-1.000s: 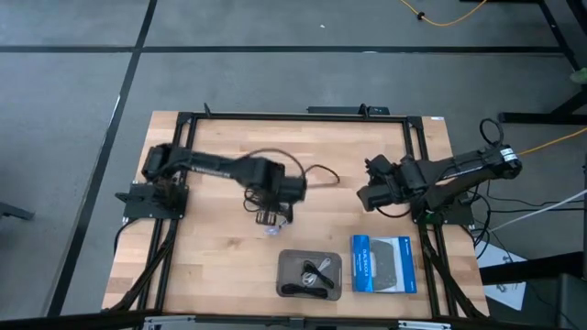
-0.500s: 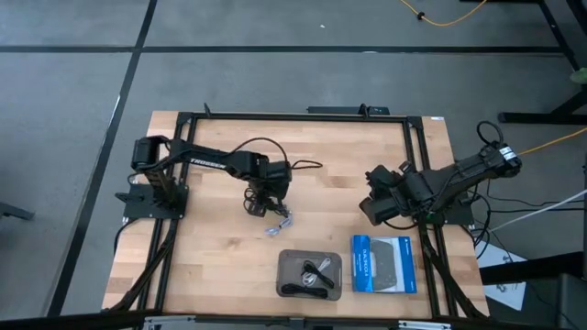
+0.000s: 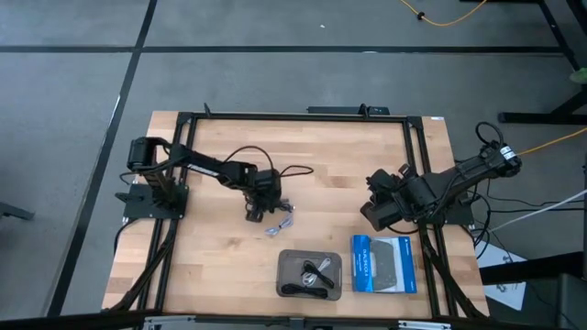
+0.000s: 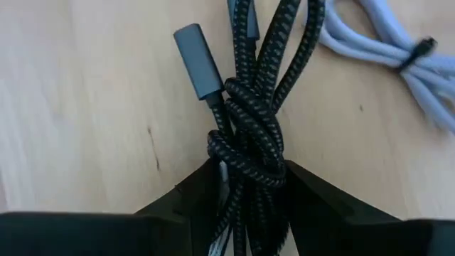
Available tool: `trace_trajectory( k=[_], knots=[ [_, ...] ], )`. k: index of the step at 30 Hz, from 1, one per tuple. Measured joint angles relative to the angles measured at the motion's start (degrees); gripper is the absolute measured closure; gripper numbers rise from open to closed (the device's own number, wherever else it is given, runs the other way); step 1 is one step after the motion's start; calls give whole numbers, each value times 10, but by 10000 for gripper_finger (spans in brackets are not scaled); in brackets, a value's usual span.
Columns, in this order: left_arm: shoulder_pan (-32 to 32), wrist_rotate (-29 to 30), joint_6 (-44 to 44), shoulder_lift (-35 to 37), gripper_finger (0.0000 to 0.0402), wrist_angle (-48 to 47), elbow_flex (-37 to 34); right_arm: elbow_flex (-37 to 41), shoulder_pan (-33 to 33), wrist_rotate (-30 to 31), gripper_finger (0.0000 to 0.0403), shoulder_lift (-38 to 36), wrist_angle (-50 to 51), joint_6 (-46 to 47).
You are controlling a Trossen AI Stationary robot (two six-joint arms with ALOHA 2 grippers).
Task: Pick and place USB-C Cables
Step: Put the black charger cable into the black bin
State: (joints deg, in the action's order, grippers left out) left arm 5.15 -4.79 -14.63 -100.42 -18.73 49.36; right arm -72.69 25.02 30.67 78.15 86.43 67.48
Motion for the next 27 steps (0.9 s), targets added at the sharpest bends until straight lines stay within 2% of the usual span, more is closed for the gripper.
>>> trace_trajectory(
  k=[2,6,9,11,14,19,22,27],
  knots=[
    [-1,19,23,0,274,4,-1,0,0,10,253,0,-1,0],
    [-5,65,27,13,347,-3,16,0,0,20,253,0,-13,0],
    [-16,135,26,40,350,-34,49,0,0,19,253,0,-27,0],
    [-29,160,36,68,350,-38,93,0,0,18,253,0,-35,0],
    [-57,157,88,109,350,-71,148,0,0,17,253,0,-35,0],
    [-132,76,242,129,350,-46,237,0,0,7,253,0,-34,0],
    [-194,74,290,90,350,-16,275,0,0,9,253,0,-33,0],
    [-273,116,338,-3,350,-8,351,0,0,9,253,0,-24,0]
  ],
)
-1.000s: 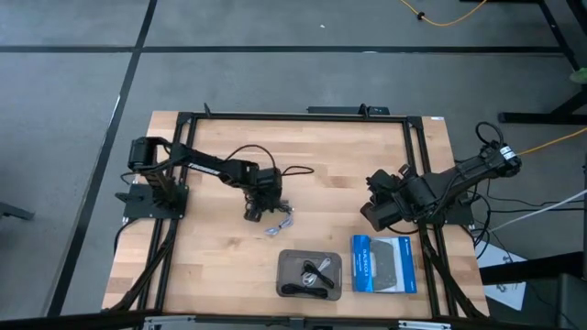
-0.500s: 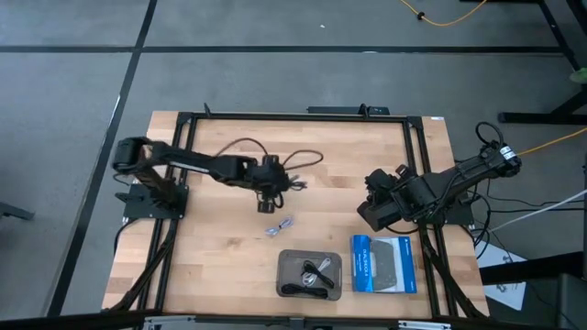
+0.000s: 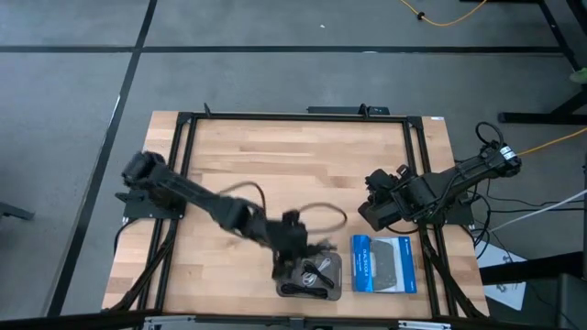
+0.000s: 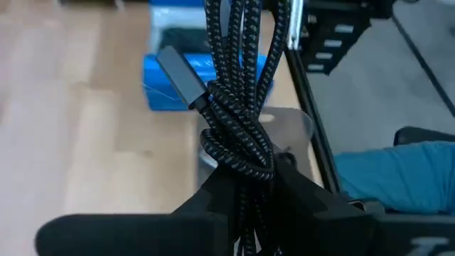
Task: Pick and place USB-C Cables
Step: Put the black charger cable into the black bin
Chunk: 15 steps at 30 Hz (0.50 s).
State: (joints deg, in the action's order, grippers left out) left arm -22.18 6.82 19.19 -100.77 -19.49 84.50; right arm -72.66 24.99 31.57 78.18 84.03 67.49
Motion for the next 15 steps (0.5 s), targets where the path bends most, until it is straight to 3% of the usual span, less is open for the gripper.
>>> trace_trajectory(
  k=[6,11,15],
  knots=[
    [-34,-6,28,-108,350,-5,71,0,0,-13,253,0,14,0],
    [-30,-55,45,-150,350,-8,86,0,0,-20,253,0,16,-1],
    [-16,-51,61,-153,296,-59,86,0,0,-32,253,0,19,-2]
  ],
)
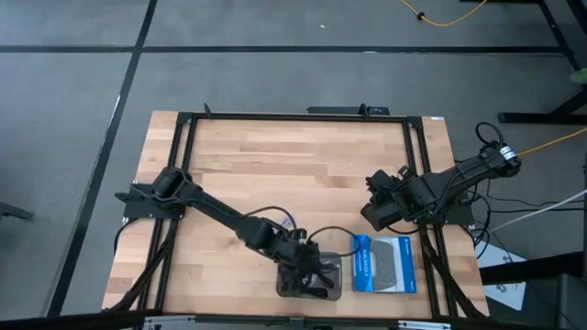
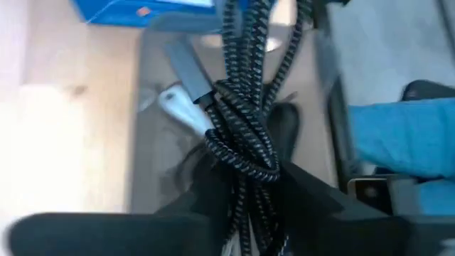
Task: Pick and place USB-C Cables
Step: Put the black charger cable into the black bin, then put the purple charger cable into the black bin
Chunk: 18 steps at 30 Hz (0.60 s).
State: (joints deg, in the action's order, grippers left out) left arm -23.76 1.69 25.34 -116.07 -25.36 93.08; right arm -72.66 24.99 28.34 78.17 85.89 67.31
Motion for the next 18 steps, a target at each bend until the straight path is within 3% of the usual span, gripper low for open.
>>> trace_trajectory(
  k=[5,11,18],
  knots=[
    [13,-36,0,1,241,-15,0,0,6,0,253,0,0,0],
    [22,-57,-19,7,233,-73,0,0,17,1,253,0,0,0],
    [63,-36,-53,87,236,-169,0,0,19,4,253,0,-4,1]
  ],
)
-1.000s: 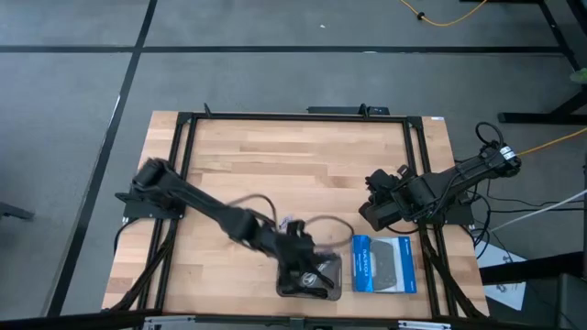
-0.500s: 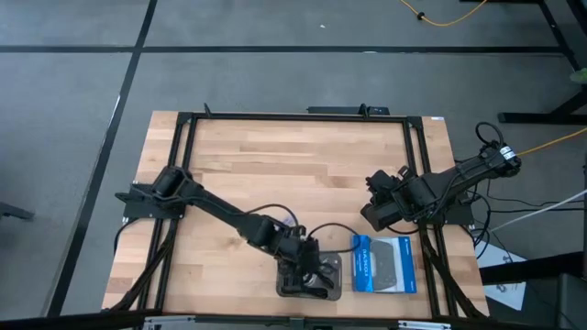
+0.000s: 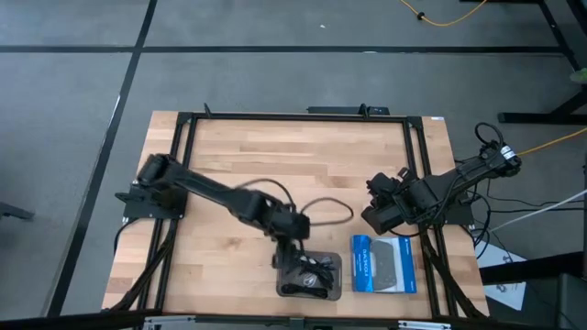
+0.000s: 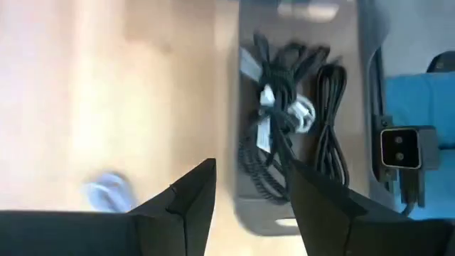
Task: Pick and place USB-C Cables
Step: Put the purple charger cable into the black bin
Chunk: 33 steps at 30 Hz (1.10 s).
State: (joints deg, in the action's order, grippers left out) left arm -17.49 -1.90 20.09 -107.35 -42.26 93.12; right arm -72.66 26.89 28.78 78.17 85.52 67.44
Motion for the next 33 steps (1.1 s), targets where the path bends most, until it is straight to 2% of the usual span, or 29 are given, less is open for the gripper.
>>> trace_trajectory(
  k=[4,7,10,14,19,24,28,33],
  knots=[
    [21,59,-95,63,236,-89,1,2,0,1,253,0,-5,0],
    [46,118,-115,88,236,-141,-19,20,0,1,253,-1,-12,0],
    [78,101,-93,100,236,-140,-65,53,0,-6,253,0,-28,0],
    [107,70,-81,99,236,-89,-155,110,0,-51,253,0,-67,1],
    [105,48,-53,98,236,-2,-243,157,0,-104,253,0,-109,55],
    [77,4,-51,99,236,45,-268,151,0,-81,253,0,-115,59],
    [56,-1,-26,99,236,94,-296,144,-2,-46,253,0,-115,58],
    [45,13,-11,92,236,110,-308,143,-9,-44,253,0,-115,57]
  ],
)
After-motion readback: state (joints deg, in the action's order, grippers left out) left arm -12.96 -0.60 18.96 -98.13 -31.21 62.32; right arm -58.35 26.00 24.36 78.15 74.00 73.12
